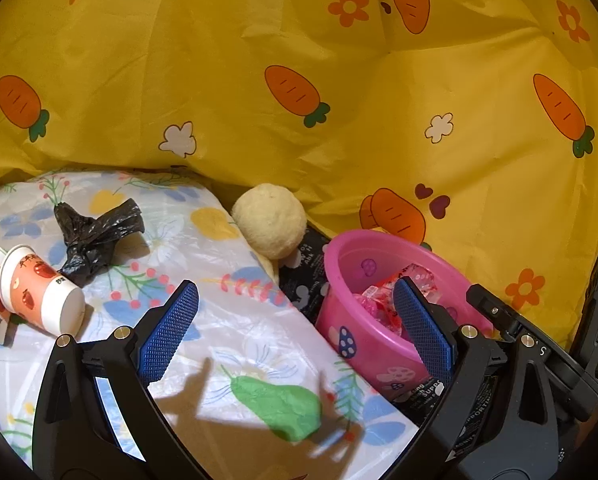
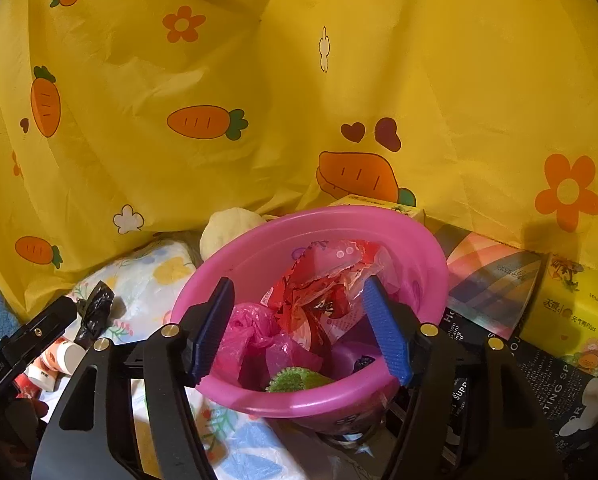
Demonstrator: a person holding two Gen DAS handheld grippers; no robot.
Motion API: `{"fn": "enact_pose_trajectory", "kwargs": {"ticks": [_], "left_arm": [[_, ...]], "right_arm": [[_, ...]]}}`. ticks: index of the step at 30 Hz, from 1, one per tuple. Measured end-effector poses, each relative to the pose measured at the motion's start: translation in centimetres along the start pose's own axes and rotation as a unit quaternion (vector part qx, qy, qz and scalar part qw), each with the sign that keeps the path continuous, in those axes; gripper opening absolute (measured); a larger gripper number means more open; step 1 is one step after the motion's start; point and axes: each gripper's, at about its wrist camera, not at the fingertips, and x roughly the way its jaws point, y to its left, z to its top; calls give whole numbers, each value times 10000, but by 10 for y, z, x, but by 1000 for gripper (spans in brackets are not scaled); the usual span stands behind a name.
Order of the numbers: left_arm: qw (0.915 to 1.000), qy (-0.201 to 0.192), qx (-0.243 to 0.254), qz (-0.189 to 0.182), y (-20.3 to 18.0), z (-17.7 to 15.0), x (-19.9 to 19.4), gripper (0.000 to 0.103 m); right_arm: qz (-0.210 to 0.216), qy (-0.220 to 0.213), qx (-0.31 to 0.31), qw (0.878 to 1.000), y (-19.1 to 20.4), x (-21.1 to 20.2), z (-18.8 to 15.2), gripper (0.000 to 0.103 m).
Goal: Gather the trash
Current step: 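Open the left tool to drop the pink bag while the right tool drops the mesh, then move both open tools back over the paper cups on the table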
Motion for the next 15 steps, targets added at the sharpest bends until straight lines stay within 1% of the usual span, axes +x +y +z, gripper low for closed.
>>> {"fn": "enact_pose_trajectory", "kwargs": {"ticks": [3,8,11,15], "left_arm": [[9999,35,15,141,7,-6,-10,96],[9990,4,13,456,21,-17,-29,96],[9979,-10,-14,654,32,-23,-42,96],[9958,-63,-95,912,49,-31,-62,96]], "right_arm": [[-42,-34,-98,9999,6,-7,-6,73],[-83,-111,-278,9995,18,-21,-18,77],[-37,-146,-297,9994,27,-29,-26,81],[149,-109,-404,9990,46,-38,-37,81]]}}
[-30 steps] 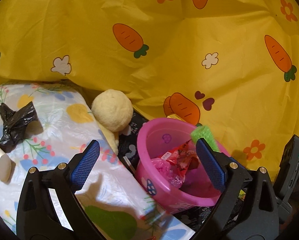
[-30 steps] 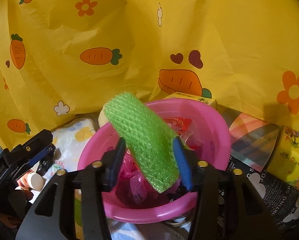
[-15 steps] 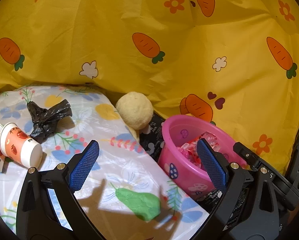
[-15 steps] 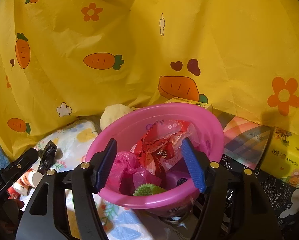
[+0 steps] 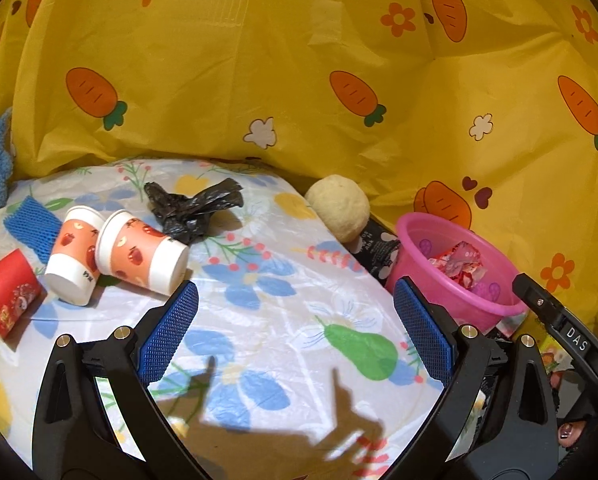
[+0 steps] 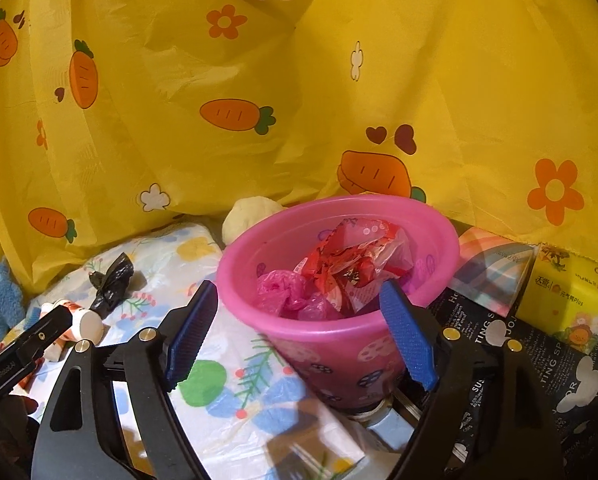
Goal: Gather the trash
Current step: 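Move both open tools back over the paper cups on the table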
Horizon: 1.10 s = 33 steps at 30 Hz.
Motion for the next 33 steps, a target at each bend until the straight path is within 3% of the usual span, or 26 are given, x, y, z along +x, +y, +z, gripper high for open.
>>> {"fn": "enact_pose_trajectory", "kwargs": {"ticks": [13,26,30,33], "left_arm": [[9945,-143,-437,937,89,-26,-56,96],[9838,-111,-801,1602,176,-32,-83,96],[9830,81,-931,1581,199,-25,-73,87],[9818,307,-1088,1526,214,-21,-59,73]], "right_arm": [[754,149,-551,9955,89,-16,-27,81],[1412,512,-1230,9810,187,-7,-64,81],[1580,595,-1447,9750,216,0,-70,81],[1668,624,-1580,9712,234,6,-72,81]]}}
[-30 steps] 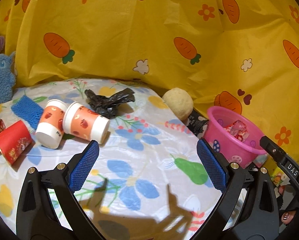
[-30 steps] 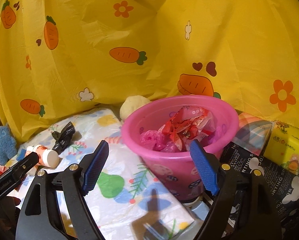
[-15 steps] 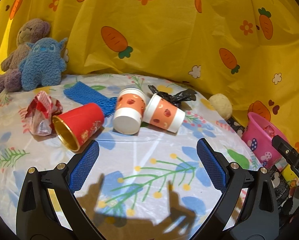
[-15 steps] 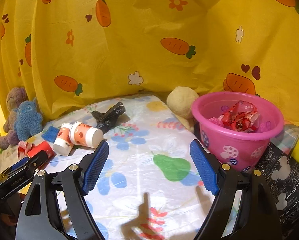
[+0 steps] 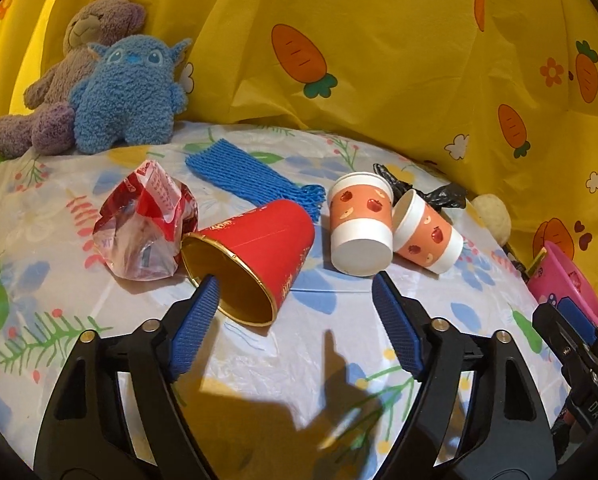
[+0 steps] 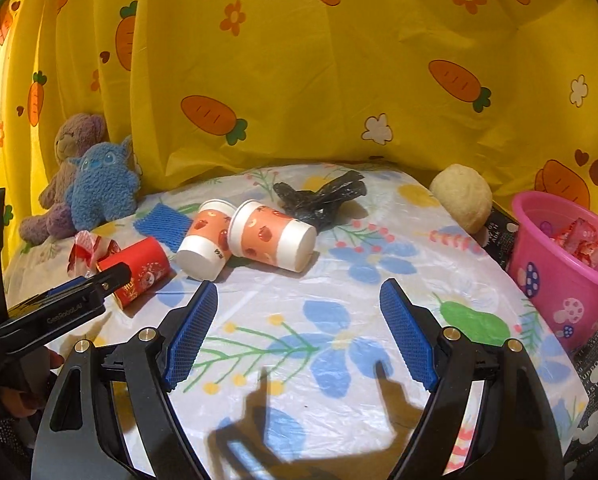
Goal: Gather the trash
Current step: 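Move both open tools back over the paper cups on the table, then grasp the red paper cup by its rim with the left tool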
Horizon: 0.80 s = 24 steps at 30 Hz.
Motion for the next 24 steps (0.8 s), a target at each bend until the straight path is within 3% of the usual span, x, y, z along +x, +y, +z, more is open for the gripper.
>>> {"fn": "enact_pose_trajectory", "kwargs": {"ticks": [6,14,24], "left_arm": [[9988,426,-160,-206,3,4,30,48],[9975,486,-238,-465,5,6,38,3],[9989,-261,-101,-365,3,11,-13,2]], "right_arm": [[141,182,-136,9996,17,24,8,81],[275,372,-183,9988,29,46,16,81],[427,606,-257,9969,49,69,24,81]]}}
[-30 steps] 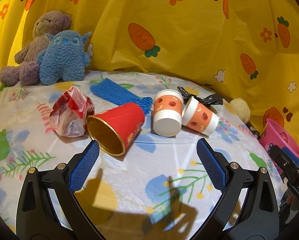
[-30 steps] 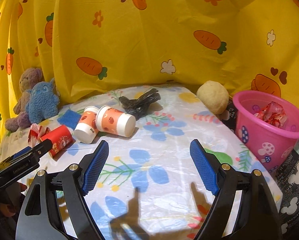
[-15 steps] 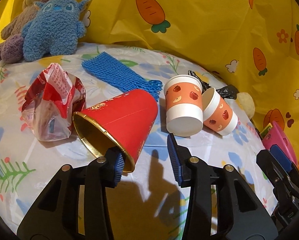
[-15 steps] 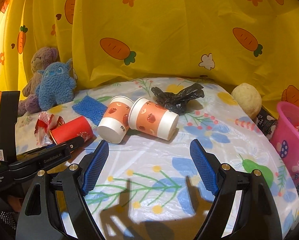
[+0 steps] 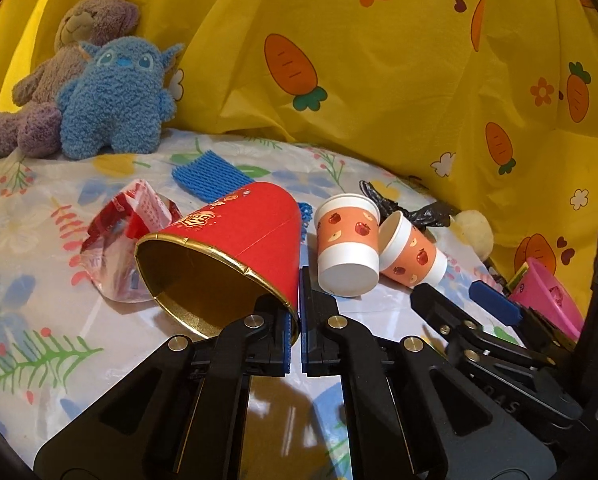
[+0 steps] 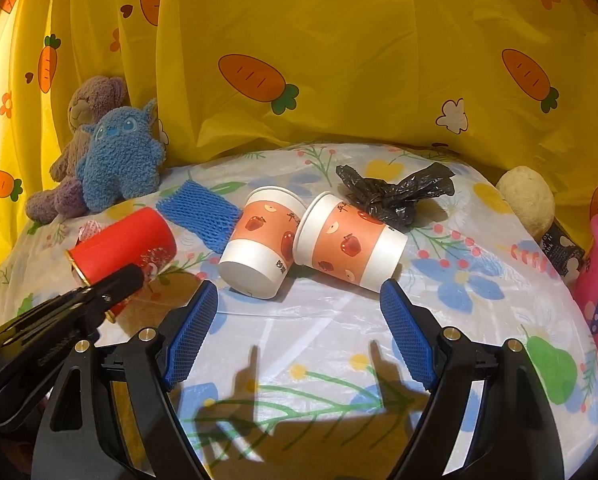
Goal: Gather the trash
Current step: 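Grasp the red paper cup by its rim with the left tool, then grasp the orange paper cup with the right tool while the left tool holds the red cup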
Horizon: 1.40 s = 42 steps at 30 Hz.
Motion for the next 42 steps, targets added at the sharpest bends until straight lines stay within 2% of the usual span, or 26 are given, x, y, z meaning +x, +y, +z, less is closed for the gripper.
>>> {"fn": "enact_pose_trajectory", "kwargs": {"ticks": [9,19,26,29,38,42], "left_arm": [[9993,-269,-121,249,18,2,-27,2],[9995,-235,-134,158,28,1,-28,2],[9998,-174,-117,56,27,1,-25,2],[9998,-160,-106,29,28,1,-25,2],[9999,-126,-111,-14,27,0,-24,2],[9999,-99,-93,-36,27,0,-23,2]], "right_arm": [[144,361,101,9992,20,36,16,81],[-21,628,279,9976,26,69,21,75],[-116,759,307,9966,24,83,22,66],[-126,821,274,9962,24,86,21,56],[-63,849,373,9957,21,90,19,56],[-50,805,386,9960,22,91,20,59]]}}
